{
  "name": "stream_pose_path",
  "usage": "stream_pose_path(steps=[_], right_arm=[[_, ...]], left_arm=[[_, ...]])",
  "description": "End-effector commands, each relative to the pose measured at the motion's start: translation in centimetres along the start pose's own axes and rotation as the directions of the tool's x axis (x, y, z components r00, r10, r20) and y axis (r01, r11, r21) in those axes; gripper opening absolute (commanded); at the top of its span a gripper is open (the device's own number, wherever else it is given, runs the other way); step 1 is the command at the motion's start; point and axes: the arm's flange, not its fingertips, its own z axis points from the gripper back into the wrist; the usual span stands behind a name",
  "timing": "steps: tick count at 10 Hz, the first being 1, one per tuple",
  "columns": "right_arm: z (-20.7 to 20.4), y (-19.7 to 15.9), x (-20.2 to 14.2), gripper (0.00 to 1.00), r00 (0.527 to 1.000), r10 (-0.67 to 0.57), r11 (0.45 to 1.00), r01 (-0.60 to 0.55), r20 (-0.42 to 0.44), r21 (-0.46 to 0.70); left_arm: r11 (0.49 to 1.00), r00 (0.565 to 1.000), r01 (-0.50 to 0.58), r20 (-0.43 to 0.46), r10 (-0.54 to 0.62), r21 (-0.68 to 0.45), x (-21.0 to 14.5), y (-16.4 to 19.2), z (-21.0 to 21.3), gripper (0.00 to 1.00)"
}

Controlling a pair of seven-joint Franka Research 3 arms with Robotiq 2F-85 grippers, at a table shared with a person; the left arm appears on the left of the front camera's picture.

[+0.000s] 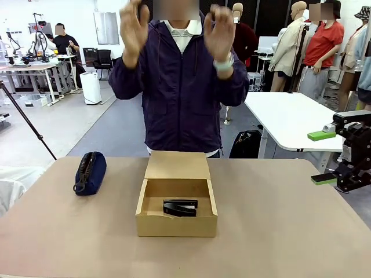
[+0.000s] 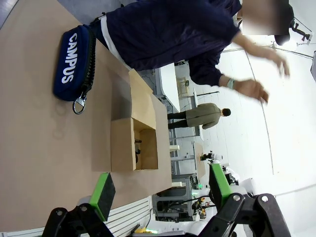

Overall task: Pack the items into the box.
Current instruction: Close the Mailer Box.

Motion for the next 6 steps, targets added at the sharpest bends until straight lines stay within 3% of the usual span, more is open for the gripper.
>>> stream_pose_path(steps=[1, 6], right_arm=[[0.23, -0.19, -0.22, 1.00, 1.000, 0.021, 1.000, -0.021, -0.007, -0.006], [0.23, -0.19, -0.22, 1.00, 1.000, 0.021, 1.000, -0.021, -0.007, -0.006]], left_arm=[[1.000, 1.000, 0.013, 0.007, -0.013, -0.021, 0.00, -0.09, -0.01, 1.00], [1.000, 1.000, 0.013, 0.007, -0.013, -0.021, 0.00, -0.09, -0.01, 1.00]])
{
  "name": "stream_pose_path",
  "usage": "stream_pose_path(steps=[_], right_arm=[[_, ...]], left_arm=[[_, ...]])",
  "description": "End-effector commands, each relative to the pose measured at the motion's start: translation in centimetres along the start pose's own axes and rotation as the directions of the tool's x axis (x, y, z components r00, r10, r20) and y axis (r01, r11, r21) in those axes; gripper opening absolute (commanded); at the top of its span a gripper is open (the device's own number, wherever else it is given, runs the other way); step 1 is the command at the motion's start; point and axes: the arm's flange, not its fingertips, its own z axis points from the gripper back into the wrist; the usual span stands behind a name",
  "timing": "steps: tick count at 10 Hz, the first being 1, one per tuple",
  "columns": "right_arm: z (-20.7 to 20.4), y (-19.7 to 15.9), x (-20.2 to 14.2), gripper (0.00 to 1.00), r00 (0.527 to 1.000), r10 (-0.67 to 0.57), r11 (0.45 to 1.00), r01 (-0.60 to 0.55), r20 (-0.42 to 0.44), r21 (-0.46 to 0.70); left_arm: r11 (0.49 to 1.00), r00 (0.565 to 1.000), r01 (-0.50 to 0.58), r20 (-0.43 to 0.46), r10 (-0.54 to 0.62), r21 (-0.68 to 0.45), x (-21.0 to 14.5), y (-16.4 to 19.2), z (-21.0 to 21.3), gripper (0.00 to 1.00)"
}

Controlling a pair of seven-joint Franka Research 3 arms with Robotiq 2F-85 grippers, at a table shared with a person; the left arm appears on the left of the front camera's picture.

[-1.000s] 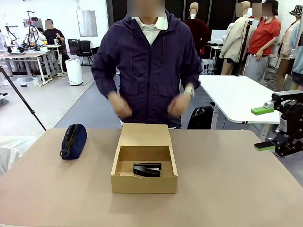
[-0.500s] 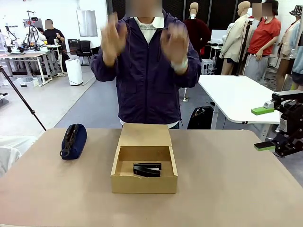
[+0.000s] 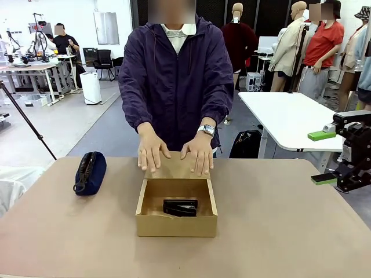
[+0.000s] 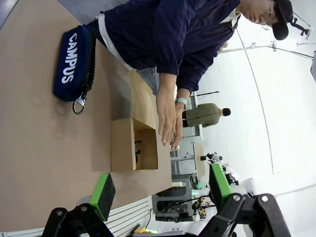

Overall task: Pack the items into the box.
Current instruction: Close the Mailer Box.

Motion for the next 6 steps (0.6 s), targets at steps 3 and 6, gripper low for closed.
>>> stream_pose_path(steps=[3, 6], right_arm=[[0.2, -0.2, -0.2, 1.00, 1.000, 0.021, 1.000, -0.021, -0.007, -0.006], [-3.9, -0.2, 7.0, 1.00, 0.994, 0.046, 0.997, -0.051, -0.101, -0.051]], left_arm=[[1.000, 1.000, 0.013, 0.007, -0.013, -0.021, 0.0, -0.1, 0.0, 1.00], [0.995, 0.982, -0.095, -0.166, 0.092, -0.006, 3.5, 1.5, -7.5, 1.00]])
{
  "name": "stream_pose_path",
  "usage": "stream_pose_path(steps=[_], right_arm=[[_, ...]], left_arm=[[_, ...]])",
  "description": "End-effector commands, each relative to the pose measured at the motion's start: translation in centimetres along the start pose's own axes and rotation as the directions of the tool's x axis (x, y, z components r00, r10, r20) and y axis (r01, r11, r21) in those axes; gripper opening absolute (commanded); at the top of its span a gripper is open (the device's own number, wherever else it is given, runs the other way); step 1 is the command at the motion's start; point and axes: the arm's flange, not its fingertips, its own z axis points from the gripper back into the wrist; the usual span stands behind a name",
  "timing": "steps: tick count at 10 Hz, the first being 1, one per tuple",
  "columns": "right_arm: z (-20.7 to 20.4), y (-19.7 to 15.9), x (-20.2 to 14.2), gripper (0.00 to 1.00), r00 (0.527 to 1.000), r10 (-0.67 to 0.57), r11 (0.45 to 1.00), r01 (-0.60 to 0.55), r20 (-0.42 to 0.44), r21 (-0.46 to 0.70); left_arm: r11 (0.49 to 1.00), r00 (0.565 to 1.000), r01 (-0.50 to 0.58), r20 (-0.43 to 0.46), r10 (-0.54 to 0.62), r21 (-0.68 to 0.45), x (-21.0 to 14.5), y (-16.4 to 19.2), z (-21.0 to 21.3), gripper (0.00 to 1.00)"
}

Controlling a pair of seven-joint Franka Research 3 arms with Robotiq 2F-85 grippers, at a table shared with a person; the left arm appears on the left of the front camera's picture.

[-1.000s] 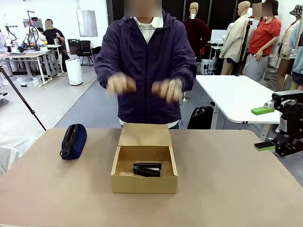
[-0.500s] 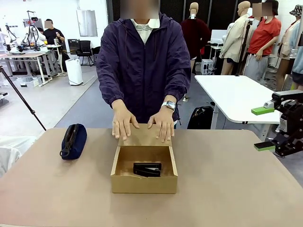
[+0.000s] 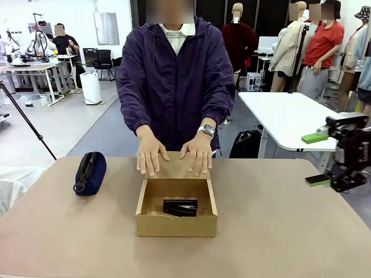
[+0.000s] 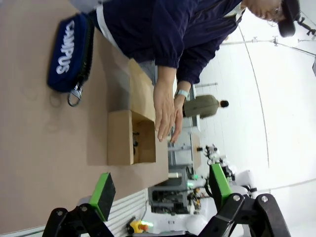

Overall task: Pack the items into the box.
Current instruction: Close the Mailer Box.

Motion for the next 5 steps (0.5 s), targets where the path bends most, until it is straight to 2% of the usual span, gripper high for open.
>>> stream_pose_path(steps=[1, 2, 3, 4, 5], right_arm=[[-2.9, -0.5, 8.7, 1.00, 1.000, -0.018, 0.997, 0.016, -0.026, -0.069], [-3.8, -1.8, 11.8, 1.00, 0.989, -0.083, 0.988, 0.097, 0.119, -0.118], [-5.3, -3.3, 14.3, 1.00, 0.982, -0.131, 0.983, 0.146, 0.133, -0.108], [-6.2, -4.8, 16.3, 1.00, 0.961, -0.185, 0.967, 0.216, 0.208, -0.137], [-6.7, -6.0, 17.7, 1.00, 0.935, -0.181, 0.955, 0.241, 0.303, -0.173]], left_arm=[[0.998, 0.990, -0.059, -0.123, 0.064, 0.038, 4.8, 2.4, -7.8, 1.00], [0.996, 0.985, -0.054, -0.157, 0.065, 0.077, 5.6, 4.4, -11.2, 1.00], [0.995, 0.977, -0.078, -0.196, 0.089, 0.065, 5.9, 6.3, -13.6, 1.00], [0.993, 0.967, -0.104, -0.229, 0.114, 0.059, 5.3, 8.2, -16.3, 1.00], [0.991, 0.956, -0.131, -0.259, 0.135, 0.035, 4.5, 9.7, -18.7, 1.00]])
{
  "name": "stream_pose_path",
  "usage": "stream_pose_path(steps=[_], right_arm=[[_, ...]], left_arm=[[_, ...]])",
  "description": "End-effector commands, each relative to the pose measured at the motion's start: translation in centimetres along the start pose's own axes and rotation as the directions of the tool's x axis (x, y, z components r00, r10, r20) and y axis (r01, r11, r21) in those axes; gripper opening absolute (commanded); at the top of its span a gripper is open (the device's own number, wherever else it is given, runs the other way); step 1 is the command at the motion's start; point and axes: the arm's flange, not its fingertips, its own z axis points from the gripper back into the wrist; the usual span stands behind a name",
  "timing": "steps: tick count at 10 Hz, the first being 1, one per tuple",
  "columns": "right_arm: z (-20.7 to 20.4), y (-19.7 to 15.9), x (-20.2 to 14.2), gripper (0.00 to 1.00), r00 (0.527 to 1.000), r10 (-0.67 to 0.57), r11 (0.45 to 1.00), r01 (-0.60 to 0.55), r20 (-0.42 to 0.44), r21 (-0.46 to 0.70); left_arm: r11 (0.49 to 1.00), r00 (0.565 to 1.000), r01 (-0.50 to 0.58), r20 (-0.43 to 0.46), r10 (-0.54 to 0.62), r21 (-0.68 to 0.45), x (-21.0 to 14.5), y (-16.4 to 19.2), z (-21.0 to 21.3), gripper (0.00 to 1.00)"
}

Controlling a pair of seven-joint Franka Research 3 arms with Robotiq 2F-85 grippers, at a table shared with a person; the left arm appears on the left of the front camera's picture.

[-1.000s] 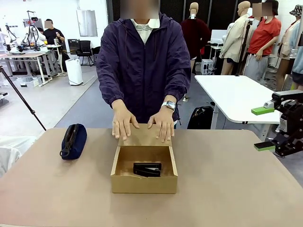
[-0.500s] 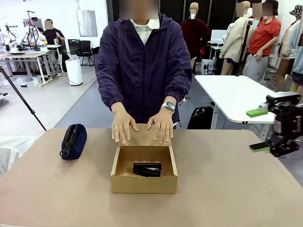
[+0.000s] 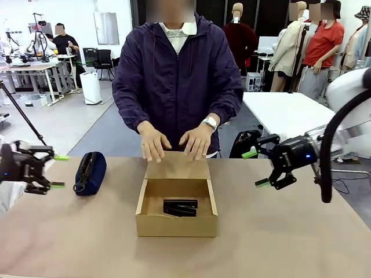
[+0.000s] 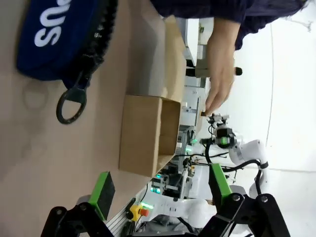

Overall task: Pack the items into the box.
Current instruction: Close the Mailer Box.

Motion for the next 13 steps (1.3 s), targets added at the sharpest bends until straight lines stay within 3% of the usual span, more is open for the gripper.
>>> stream_pose_path(steps=[1, 2, 5, 6, 7, 8, 10, 13], right_arm=[[-0.4, 0.8, 1.0, 1.00, 0.997, -0.058, 0.998, 0.058, 0.047, -0.003], [0.0, 0.0, 0.0, 1.00, 1.000, 0.000, 1.000, 0.000, 0.000, 0.000], [-0.5, -0.6, 1.2, 1.00, 0.999, -0.025, 1.000, 0.026, 0.029, -0.016], [-0.4, -0.3, 2.4, 1.00, 0.995, -0.016, 0.999, 0.020, 0.098, -0.043], [-0.7, 0.5, 3.2, 1.00, 0.992, 0.027, 0.998, -0.018, 0.127, -0.066], [-1.5, 1.7, 4.2, 1.00, 0.984, 0.067, 0.994, -0.053, 0.165, -0.091], [-3.5, 2.4, 6.6, 1.00, 0.964, 0.075, 0.993, -0.049, 0.256, -0.106], [-8.0, 1.9, 10.6, 1.00, 0.944, 0.129, 0.990, -0.103, 0.305, -0.100]], left_arm=[[0.993, 1.000, -0.009, -0.013, 0.008, -0.116, 0.6, 0.3, -0.6, 1.00], [1.000, 1.000, 0.000, 0.000, 0.000, 0.000, 0.0, 0.0, 0.0, 1.00], [1.000, 1.000, -0.013, -0.014, 0.013, -0.026, 0.5, 1.0, -1.0, 1.00], [1.000, 1.000, 0.013, 0.013, -0.013, -0.023, 0.4, -0.2, -3.1, 1.00], [0.997, 0.998, 0.065, -0.020, -0.066, -0.036, 0.3, -2.0, -5.6, 1.00], [0.990, 0.983, 0.135, -0.119, -0.138, -0.032, 1.0, -4.6, -9.3, 1.00], [0.981, 0.957, 0.195, -0.221, -0.187, 0.014, 3.5, -7.5, -15.7, 1.00], [0.963, 0.959, 0.240, -0.185, -0.215, 0.122, 6.3, -6.3, -24.2, 1.00]])
